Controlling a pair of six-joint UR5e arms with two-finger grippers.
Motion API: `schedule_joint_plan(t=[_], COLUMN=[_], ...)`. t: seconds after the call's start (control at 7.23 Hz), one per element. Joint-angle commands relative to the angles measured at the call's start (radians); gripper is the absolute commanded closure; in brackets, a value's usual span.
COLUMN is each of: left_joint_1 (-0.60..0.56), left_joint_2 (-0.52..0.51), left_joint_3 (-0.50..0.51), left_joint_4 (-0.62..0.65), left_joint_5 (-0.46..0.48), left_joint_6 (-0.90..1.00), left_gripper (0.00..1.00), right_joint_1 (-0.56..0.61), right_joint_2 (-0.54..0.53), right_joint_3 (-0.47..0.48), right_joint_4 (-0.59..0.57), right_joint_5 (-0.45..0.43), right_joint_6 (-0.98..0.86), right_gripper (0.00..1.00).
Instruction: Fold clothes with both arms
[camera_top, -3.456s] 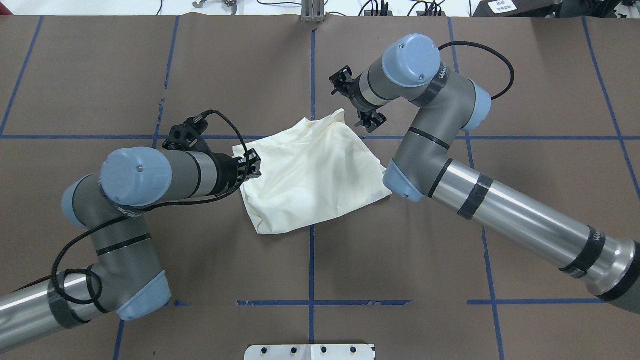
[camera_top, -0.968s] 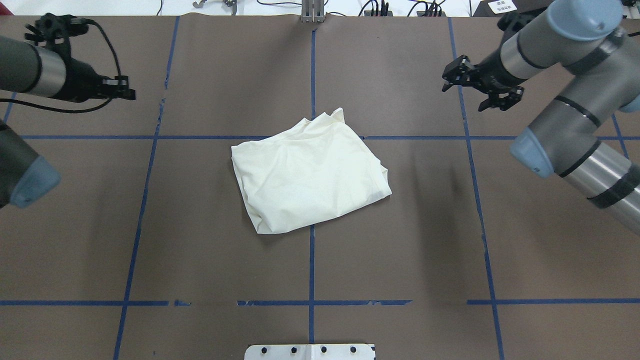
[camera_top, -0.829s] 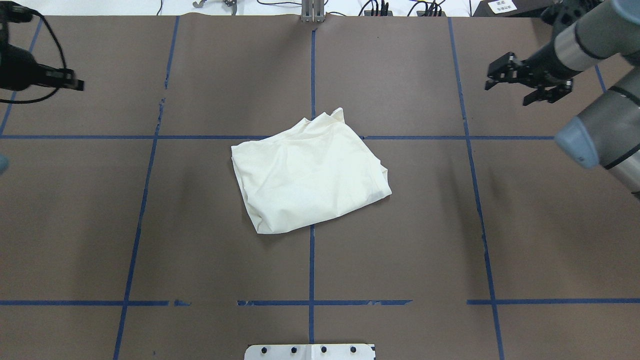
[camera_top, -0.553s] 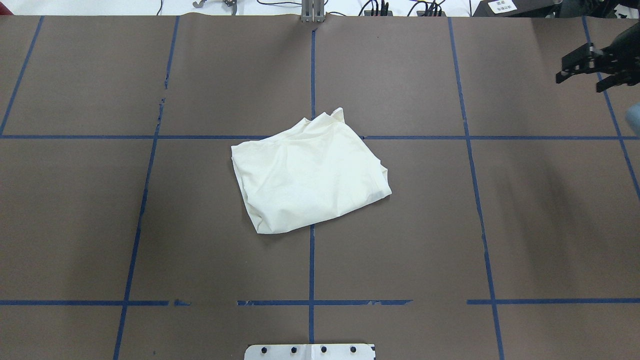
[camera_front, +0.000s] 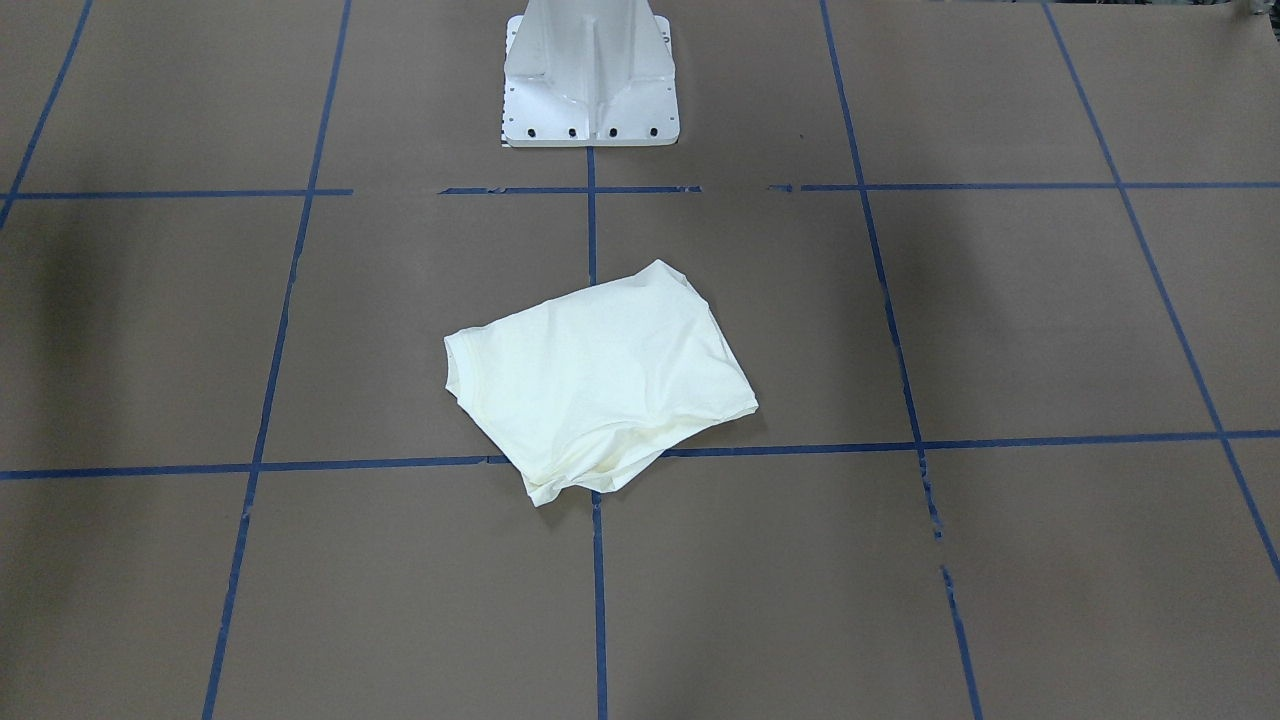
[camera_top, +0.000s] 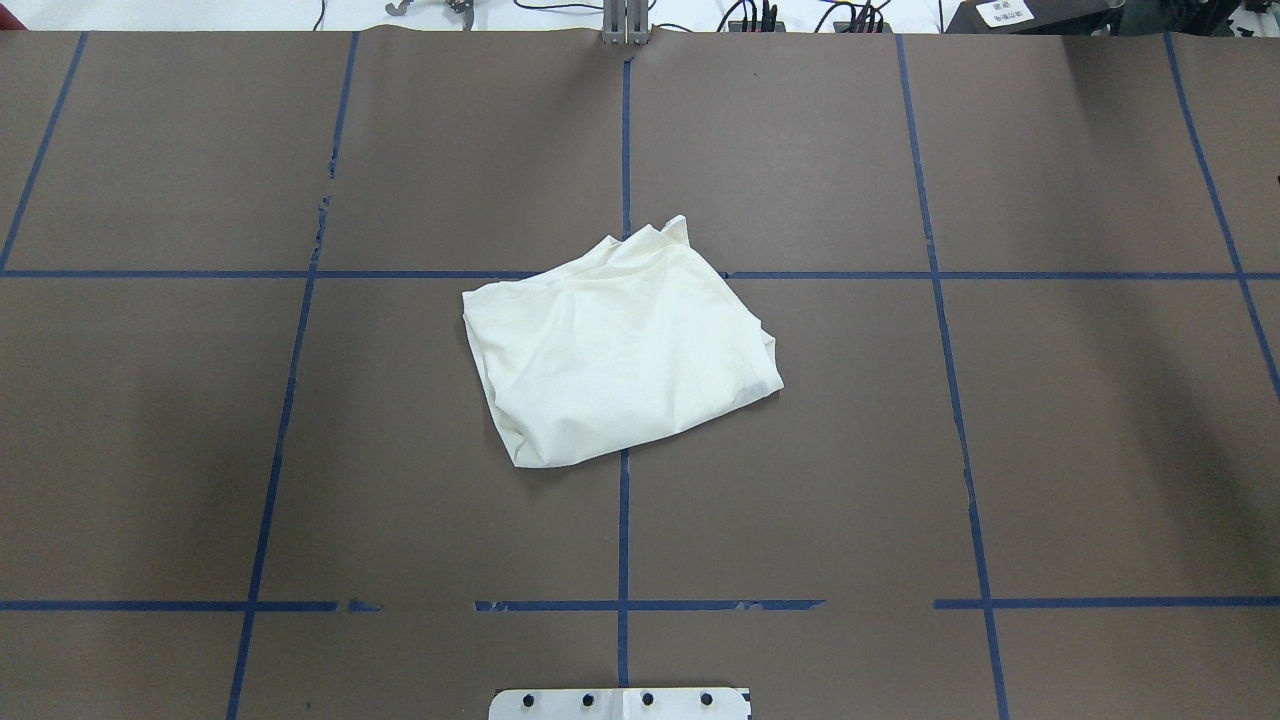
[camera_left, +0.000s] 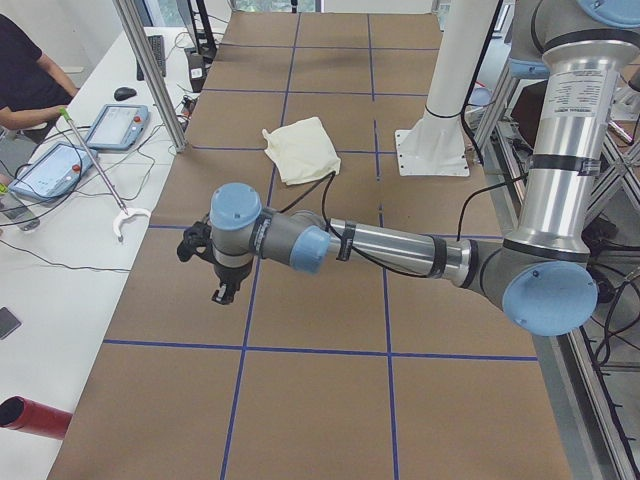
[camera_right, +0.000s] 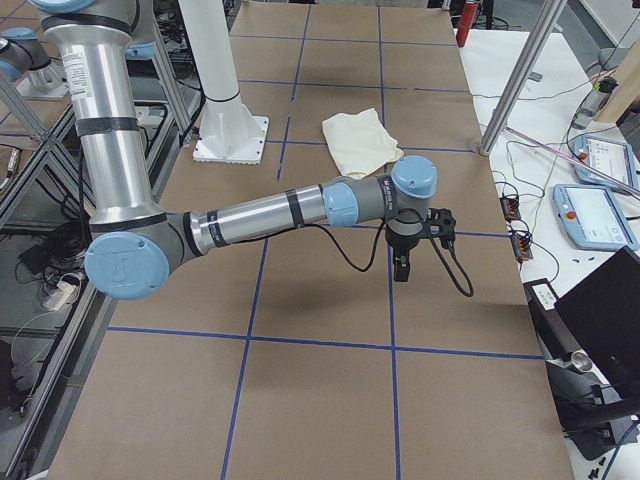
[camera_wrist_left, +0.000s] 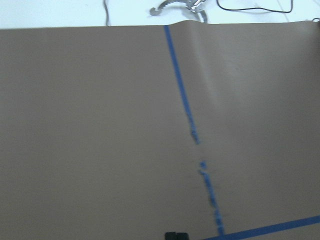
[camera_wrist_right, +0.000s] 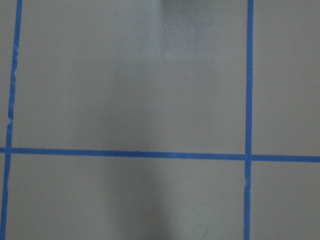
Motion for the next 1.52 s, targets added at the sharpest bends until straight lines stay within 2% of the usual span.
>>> schedule_joint_plan(t=[0.0, 0.28, 0.41, 0.69, 0.97, 1.11, 1.38], left_joint_1=[-0.027, -0.024, -0.024, -0.019, -0.022, -0.020, -0.019], left_joint_2=[0.011, 0.008, 0.063, 0.077, 0.104, 0.108, 0.109], left_joint_3=[0.005, 0.008, 0.005, 0.005, -0.070, -0.099, -0.101], left_joint_4=[0.010, 0.009, -0.009, -0.019, 0.062, 0.108, 0.104], left_joint_5=[0.022, 0.108, 0.104, 0.101, 0.009, 0.009, 0.021], left_joint_6=[0.047, -0.017, -0.008, -0.010, -0.008, -0.006, -0.006], left_gripper=[0.00, 0.00, 0.00, 0.00, 0.00, 0.00, 0.00], right_joint_1=[0.010, 0.012, 0.012, 0.009, 0.006, 0.006, 0.006], right_joint_2=[-0.054, -0.095, -0.123, -0.140, -0.134, -0.135, -0.134], right_joint_3=[0.049, 0.059, 0.082, 0.058, 0.046, 0.044, 0.029], right_joint_4=[-0.063, -0.064, -0.064, -0.059, -0.050, -0.048, -0.048], right_joint_5=[-0.013, -0.018, -0.018, -0.016, -0.013, -0.013, -0.013], right_joint_6=[-0.049, -0.058, -0.057, -0.055, -0.055, -0.055, -0.048], right_gripper=[0.00, 0.00, 0.00, 0.00, 0.00, 0.00, 0.00])
